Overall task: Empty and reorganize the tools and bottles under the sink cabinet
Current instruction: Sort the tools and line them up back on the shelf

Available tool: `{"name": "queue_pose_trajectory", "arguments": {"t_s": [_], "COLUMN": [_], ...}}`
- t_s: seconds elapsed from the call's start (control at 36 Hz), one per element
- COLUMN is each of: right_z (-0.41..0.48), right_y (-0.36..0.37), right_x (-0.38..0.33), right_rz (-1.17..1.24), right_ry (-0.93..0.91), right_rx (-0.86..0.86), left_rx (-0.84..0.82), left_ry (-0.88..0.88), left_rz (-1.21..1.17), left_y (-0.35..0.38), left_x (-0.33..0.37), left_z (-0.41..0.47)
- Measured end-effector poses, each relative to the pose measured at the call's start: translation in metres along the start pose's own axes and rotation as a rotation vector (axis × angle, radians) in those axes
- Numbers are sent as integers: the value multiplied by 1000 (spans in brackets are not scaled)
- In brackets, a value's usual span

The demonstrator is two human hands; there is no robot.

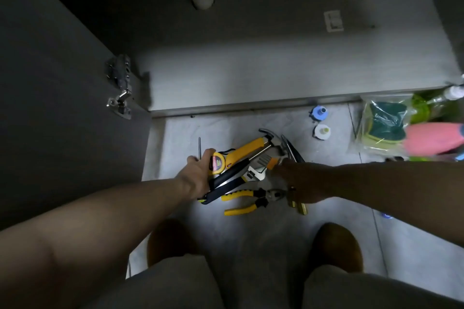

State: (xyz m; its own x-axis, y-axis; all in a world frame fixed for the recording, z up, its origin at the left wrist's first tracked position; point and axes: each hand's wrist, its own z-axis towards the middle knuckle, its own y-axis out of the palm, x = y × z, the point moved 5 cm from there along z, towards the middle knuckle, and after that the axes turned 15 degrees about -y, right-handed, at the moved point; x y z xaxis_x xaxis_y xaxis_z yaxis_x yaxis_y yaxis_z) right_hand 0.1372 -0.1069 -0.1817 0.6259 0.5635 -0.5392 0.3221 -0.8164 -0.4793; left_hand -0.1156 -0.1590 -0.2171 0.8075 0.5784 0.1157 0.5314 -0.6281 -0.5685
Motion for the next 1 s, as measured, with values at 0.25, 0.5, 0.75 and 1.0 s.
{"name": "queue_pose_trajectory", "arguments": {"t_s": [0.25,0.5,0.75,1.0], "right_z": [3,-2,5,-15], "right_y": [-28,-40,-54,-73], "right_x": [29,53,43,-2], "right_rz": [-135,-302,-479,-659], "right_ry": [144,285,250,3], "right_rx": [327,325,118,69], "left_rx": [-76,-54,23,-64], "left_ry": [159,328,371,185], "left_rz": [-65,-170,-79,-245], "left_y": [18,31,34,-14], "left_x": [47,73,70,86], "left_z": [-1,0,-3,-32]}}
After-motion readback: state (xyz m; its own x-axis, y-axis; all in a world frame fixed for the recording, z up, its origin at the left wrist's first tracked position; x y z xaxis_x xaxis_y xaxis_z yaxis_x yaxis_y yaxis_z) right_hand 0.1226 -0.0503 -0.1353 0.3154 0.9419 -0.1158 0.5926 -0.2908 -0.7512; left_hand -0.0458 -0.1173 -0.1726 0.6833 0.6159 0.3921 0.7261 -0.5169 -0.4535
